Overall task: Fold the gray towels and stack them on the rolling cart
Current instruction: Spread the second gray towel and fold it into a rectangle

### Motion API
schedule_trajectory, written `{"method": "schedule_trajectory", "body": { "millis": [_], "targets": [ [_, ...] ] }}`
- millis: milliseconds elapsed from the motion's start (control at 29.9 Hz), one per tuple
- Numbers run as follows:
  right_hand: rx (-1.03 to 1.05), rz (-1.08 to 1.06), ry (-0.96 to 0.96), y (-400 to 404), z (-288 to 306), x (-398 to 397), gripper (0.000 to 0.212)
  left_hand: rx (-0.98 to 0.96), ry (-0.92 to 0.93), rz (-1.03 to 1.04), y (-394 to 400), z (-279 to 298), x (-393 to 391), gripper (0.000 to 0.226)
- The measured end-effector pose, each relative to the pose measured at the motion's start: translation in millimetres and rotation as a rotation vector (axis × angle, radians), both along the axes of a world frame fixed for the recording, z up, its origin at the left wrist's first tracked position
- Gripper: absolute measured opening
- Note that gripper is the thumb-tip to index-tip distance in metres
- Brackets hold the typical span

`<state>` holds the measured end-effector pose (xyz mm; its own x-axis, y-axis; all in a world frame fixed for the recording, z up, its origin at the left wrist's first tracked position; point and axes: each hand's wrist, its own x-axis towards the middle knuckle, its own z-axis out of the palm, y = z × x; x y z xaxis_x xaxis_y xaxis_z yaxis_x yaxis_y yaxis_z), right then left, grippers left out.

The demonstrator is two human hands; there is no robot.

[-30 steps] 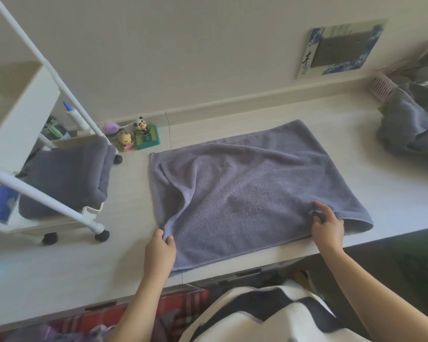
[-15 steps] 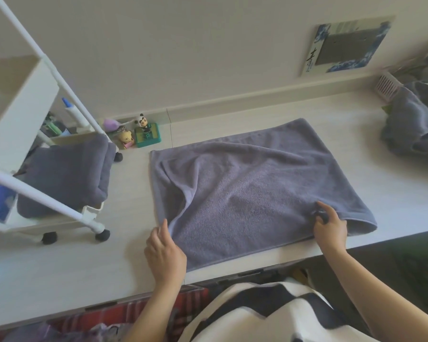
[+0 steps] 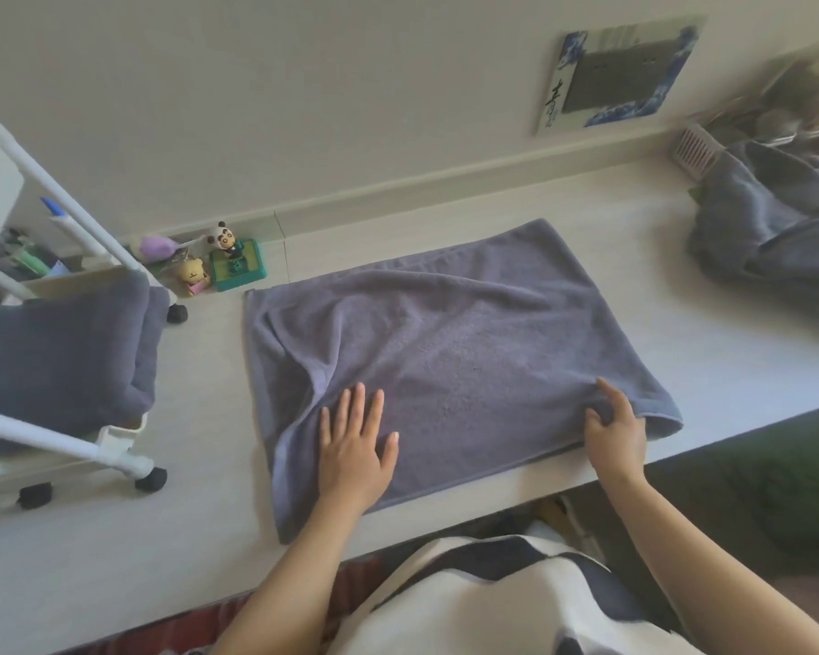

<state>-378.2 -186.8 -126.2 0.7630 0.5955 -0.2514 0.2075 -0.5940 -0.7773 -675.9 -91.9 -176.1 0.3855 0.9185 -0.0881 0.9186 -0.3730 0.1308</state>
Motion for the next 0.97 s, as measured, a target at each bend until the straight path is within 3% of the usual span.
{"method": "schedule_trajectory", "body": {
  "millis": [201, 368, 502, 736, 970],
  "targets": [
    [0.074, -0.085, 0.015, -4, 13, 13, 0.05, -0.03, -0.007, 0.152, 24, 18, 27, 0.065],
    [0.156, -0.2, 0.137, -2, 12, 31, 0.048, -0.037, -0.031, -0.067, 17, 13, 77, 0.069],
    [0.141, -0.112, 0.1, 2, 13, 48, 0.053, -0.031, 0.026, -0.049, 18, 6, 82, 0.068],
    [-0.052, 0.129, -0.06, 4, -6, 60, 0.062, -0.024, 0.082, -0.035, 19, 4, 84, 0.069],
    [-0.287, 0.181, -0.275, 5, -11, 65, 0.059, -0.042, 0.074, -0.003, 18, 2, 89, 0.07]
  ]
}}
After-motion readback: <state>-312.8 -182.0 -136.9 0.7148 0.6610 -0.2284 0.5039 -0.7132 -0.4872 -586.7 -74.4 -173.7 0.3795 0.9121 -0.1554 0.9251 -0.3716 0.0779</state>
